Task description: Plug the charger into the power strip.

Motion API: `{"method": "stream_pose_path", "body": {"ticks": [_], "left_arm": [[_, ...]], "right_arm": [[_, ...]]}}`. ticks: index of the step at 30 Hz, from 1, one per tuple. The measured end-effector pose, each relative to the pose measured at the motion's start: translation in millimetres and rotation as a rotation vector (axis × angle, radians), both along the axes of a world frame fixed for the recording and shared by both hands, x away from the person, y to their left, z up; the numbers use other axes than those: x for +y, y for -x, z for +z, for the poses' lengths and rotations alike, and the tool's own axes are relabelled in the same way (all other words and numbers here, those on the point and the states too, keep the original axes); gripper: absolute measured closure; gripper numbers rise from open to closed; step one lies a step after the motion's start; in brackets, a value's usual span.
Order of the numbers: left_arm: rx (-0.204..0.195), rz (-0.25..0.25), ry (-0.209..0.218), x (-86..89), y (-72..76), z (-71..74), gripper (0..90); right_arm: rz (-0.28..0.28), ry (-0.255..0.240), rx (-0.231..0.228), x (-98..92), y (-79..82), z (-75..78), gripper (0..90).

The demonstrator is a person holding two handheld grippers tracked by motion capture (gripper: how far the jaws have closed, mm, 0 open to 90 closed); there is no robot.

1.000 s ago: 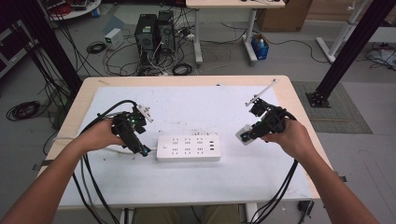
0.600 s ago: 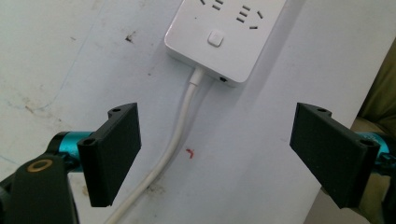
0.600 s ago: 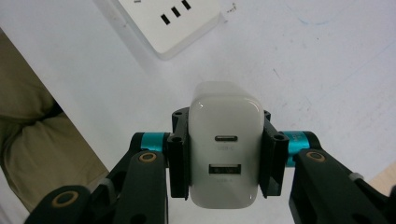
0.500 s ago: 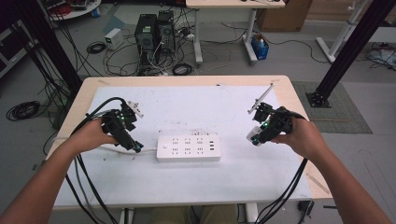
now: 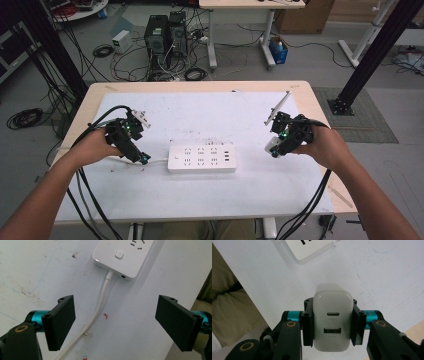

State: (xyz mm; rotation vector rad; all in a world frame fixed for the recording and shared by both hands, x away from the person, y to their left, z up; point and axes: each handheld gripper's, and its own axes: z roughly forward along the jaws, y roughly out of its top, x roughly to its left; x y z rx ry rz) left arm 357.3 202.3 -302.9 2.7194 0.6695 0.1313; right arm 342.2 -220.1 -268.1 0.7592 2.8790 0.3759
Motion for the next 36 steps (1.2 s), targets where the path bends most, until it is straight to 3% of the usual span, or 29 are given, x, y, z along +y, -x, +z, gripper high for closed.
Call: {"method": "stream_pose_path", "body": {"ticks": [5, 15, 18, 23, 29, 32, 36], "left_arm": [[-0.009, 0.007, 0.016, 0.7, -2.7, -0.6, 16.5], [-0.009, -0.026, -0.046, -2.5, -9.8, -7.4, 16.5], [-0.006, -0.004, -0.048, -2.5, -11.9, -11.0, 16.5], [-0.003, -0.011, -0.051, -2.8, -14.4, -17.4, 16.5], [-0.007, -0.005, -0.03, -3.1, -14.9, -23.5, 16.5], [-0.012, 0.001, -0.007, -3.4, -14.2, -28.6, 16.5], [-0.014, -0.005, -0.021, -2.2, -15.2, -32.3, 16.5]], "right_arm": [[-0.006, -0.022, -0.005, 0.6, -0.4, 1.5, 62.2], [0.025, -0.006, 0.017, 19.8, -13.4, -2.1, 62.2], [0.045, -0.015, 0.019, 29.4, -20.8, -2.7, 62.2], [0.087, -0.048, 0.021, 51.8, -29.0, -6.7, 62.2], [0.126, -0.032, 0.039, 77.0, -39.0, -15.0, 62.2], [0.171, -0.031, 0.049, 93.2, -44.8, -19.7, 62.2], [0.183, -0.011, 0.056, 106.4, -51.3, -24.8, 62.1]]}}
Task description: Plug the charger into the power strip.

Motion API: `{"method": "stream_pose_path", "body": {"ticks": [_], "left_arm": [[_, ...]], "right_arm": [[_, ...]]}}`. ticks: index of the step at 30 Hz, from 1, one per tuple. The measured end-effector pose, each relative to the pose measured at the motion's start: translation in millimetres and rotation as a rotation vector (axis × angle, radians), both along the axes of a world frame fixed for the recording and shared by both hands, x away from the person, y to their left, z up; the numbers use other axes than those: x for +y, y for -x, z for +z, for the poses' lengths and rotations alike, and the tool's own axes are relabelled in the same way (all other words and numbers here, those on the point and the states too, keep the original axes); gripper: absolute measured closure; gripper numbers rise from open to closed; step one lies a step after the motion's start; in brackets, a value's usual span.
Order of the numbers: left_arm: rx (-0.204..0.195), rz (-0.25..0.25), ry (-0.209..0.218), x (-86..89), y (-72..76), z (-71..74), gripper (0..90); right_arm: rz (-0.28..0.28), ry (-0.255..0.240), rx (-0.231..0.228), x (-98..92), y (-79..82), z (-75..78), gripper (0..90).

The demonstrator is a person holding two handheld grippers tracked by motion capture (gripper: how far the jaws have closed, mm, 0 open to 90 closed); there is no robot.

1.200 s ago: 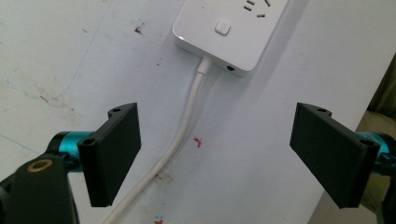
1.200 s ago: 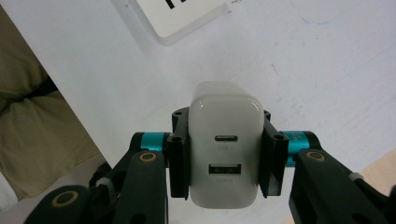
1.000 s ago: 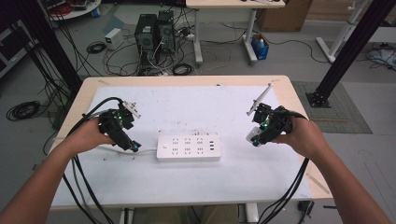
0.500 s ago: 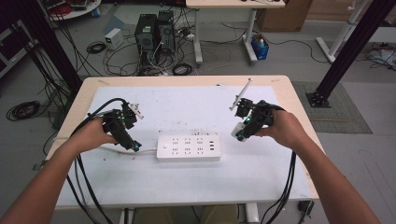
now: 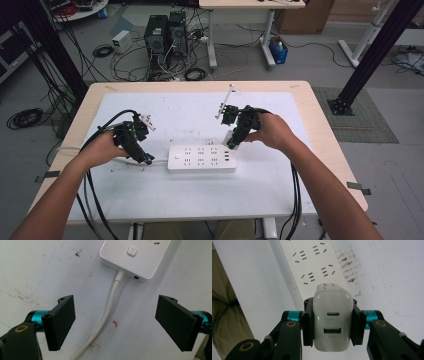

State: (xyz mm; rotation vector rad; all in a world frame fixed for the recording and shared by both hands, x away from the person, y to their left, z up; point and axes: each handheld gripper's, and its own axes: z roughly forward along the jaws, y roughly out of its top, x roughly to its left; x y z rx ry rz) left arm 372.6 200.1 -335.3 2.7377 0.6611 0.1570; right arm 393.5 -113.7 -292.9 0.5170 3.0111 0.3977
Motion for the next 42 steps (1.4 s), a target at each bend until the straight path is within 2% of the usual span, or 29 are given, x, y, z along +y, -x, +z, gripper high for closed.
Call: {"method": "stream_pose_path", "body": {"ticks": [7, 8, 11, 16, 19, 24, 34, 42], "left_arm": [[-0.006, 0.01, 0.022, 1.1, 0.3, -2.2, 16.5], [-0.008, 0.027, 0.042, 1.4, 1.3, -4.6, 16.5], [-0.003, 0.032, 0.063, 1.7, 2.1, -9.0, 16.5], [0.004, 0.038, 0.057, 2.6, 3.2, -15.3, 16.5], [0.0, 0.037, 0.058, 3.9, 2.4, -15.7, 16.5], [-0.003, 0.028, 0.052, 3.5, 1.6, -15.8, 16.5], [0.0, 0.035, 0.064, 6.1, 3.1, -17.5, 16.5], [0.008, 0.038, 0.07, 9.9, 3.5, -21.1, 16.5]], "right_arm": [[0.011, 0.018, 0.003, 13.9, -9.5, -9.0, 62.2], [0.014, 0.019, 0.006, 16.2, -10.2, -10.4, 62.2], [0.041, 0.028, 0.006, 26.1, -12.9, -15.6, 62.2], [0.085, 0.037, 0.001, 36.7, -16.6, -23.0, 62.2], [0.131, 0.04, -0.005, 41.8, -17.4, -27.7, 62.2], [0.203, 0.077, -0.015, 48.9, -17.8, -39.9, 62.2], [0.248, 0.113, -0.022, 55.5, -20.5, -51.9, 62.2], [0.31, 0.143, -0.026, 65.8, -20.4, -56.2, 62.2]]}}
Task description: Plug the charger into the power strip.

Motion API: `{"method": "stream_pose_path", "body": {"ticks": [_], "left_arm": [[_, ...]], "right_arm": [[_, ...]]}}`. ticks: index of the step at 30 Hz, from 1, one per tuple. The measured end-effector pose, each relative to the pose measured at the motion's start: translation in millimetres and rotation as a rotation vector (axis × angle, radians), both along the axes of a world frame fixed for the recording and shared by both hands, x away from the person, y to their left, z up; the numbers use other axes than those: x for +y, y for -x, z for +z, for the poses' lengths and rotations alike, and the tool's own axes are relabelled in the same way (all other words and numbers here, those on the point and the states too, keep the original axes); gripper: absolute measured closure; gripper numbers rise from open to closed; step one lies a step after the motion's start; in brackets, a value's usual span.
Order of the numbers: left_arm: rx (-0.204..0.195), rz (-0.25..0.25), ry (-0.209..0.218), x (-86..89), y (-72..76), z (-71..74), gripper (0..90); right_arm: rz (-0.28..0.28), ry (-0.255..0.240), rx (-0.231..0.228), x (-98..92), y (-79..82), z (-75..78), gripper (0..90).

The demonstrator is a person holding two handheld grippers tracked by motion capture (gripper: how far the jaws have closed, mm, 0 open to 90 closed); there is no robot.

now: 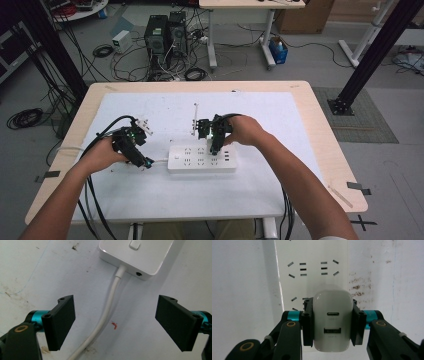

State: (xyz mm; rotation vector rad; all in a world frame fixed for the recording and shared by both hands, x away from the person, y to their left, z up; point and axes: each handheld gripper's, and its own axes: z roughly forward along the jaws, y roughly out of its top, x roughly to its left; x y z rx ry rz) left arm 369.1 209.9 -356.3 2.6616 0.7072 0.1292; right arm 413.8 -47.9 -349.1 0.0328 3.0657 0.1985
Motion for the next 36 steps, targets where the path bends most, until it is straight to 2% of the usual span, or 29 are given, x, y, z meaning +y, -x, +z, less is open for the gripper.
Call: {"method": "stream_pose_path", "body": {"ticks": [3, 5, 13, 14, 16, 17, 18, 19, 20, 22, 24, 25, 29, 36], "left_arm": [[-0.002, 0.001, 0.004, 0.1, -0.1, -0.6, 16.5], [-0.002, 0.0, 0.004, 0.0, -0.2, -0.7, 16.5], [-0.001, 0.005, 0.006, -0.6, 0.4, -1.9, 16.5], [0.001, -0.005, -0.001, -0.1, 0.1, -1.6, 16.5], [0.003, -0.016, -0.014, 0.3, -0.1, -0.7, 16.5], [0.001, 0.001, 0.006, -0.6, 1.2, -1.6, 16.5], [-0.002, -0.013, -0.006, 0.1, 0.7, -0.7, 16.5], [-0.002, -0.001, 0.006, -0.4, 2.2, -1.1, 16.5], [-0.005, -0.018, -0.007, 0.4, 1.8, 0.1, 16.5], [-0.006, -0.004, 0.012, 0.1, 3.2, -0.8, 16.5], [-0.006, -0.008, 0.003, 0.7, 1.9, -0.5, 16.5], [-0.004, 0.003, 0.015, 0.0, 2.3, -1.2, 16.5], [-0.008, -0.003, 0.013, -0.8, 2.2, -1.5, 16.5], [0.0, 0.002, 0.016, -0.2, 3.7, -3.8, 16.5]], "right_arm": [[0.035, 0.05, -0.011, 2.8, 2.5, -3.7, 62.2], [0.032, 0.056, -0.019, 4.5, 3.6, -3.7, 62.3], [-0.027, 0.08, -0.002, 9.6, 2.2, -4.3, 62.5], [-0.016, 0.086, -0.003, 9.7, 1.4, -4.2, 62.5], [-0.031, 0.086, 0.001, 10.1, 1.7, -4.3, 62.5], [-0.023, 0.09, -0.001, 10.1, 1.1, -5.2, 62.5], [-0.017, 0.103, -0.005, 10.7, 2.2, -8.5, 62.6], [0.011, 0.121, -0.024, 11.5, 3.9, -12.1, 62.6], [0.009, 0.125, -0.023, 12.5, 4.9, -11.9, 62.6], [0.011, 0.1, -0.018, 9.8, 3.6, -12.3, 62.6], [0.011, 0.099, -0.018, 9.8, 3.6, -12.4, 62.6], [0.011, 0.102, -0.016, 10.0, 3.4, -12.4, 62.7], [0.012, 0.102, -0.002, 10.5, 0.5, -12.7, 62.8], [0.011, 0.112, 0.053, 12.1, -8.3, -12.7, 62.8]]}}
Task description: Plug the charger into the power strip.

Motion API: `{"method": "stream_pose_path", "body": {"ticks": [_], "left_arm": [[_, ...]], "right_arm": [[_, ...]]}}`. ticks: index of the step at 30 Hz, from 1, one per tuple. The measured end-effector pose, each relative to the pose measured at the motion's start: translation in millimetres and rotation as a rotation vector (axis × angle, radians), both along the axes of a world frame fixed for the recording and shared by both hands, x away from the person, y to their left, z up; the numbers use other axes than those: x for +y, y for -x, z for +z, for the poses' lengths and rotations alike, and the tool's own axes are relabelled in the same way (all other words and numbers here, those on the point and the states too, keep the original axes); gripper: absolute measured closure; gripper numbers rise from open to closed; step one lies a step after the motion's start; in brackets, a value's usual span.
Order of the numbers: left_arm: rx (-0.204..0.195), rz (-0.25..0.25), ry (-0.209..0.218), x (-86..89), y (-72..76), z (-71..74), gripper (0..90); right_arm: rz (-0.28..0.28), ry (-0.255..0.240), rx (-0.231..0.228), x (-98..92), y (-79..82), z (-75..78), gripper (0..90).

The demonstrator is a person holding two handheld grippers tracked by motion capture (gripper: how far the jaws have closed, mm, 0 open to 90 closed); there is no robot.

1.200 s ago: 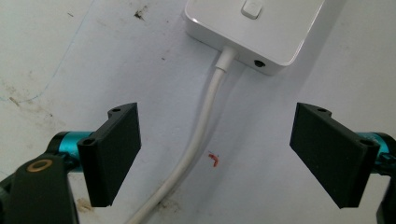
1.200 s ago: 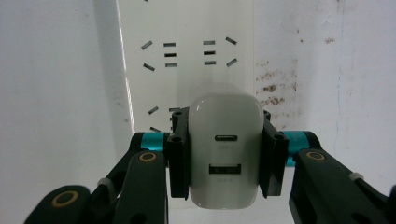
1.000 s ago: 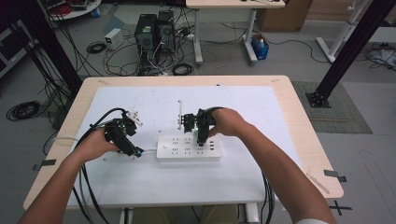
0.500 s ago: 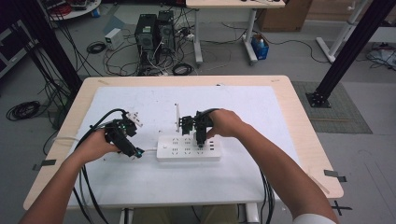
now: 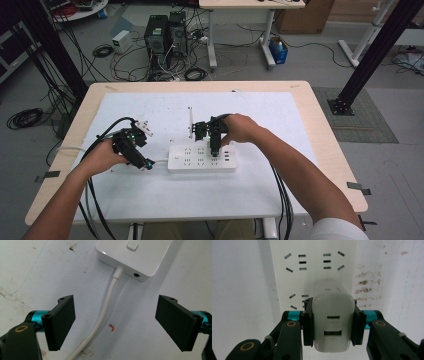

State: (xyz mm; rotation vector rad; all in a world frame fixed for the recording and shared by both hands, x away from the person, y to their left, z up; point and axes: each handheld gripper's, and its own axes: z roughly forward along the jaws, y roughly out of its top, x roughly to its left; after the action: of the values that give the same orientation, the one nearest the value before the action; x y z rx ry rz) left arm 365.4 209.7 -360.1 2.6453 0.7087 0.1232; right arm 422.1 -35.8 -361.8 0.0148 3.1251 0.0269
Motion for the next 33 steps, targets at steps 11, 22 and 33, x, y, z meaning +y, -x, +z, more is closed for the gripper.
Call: {"method": "stream_pose_path", "body": {"ticks": [11, 22, 33], "left_arm": [[-0.001, -0.003, -0.001, -0.3, -1.5, -1.0, 16.5], [0.001, 0.005, 0.012, -0.5, -1.0, -1.8, 16.5], [0.008, -0.009, 0.002, -0.9, -3.8, -3.5, 16.5]], "right_arm": [[0.047, 0.052, -0.103, 7.2, 16.8, -3.6, 62.9], [0.017, 0.033, -0.004, 5.7, 0.7, -3.6, 62.8], [0.029, -0.009, -0.044, 1.0, 6.9, -5.4, 62.8]]}}
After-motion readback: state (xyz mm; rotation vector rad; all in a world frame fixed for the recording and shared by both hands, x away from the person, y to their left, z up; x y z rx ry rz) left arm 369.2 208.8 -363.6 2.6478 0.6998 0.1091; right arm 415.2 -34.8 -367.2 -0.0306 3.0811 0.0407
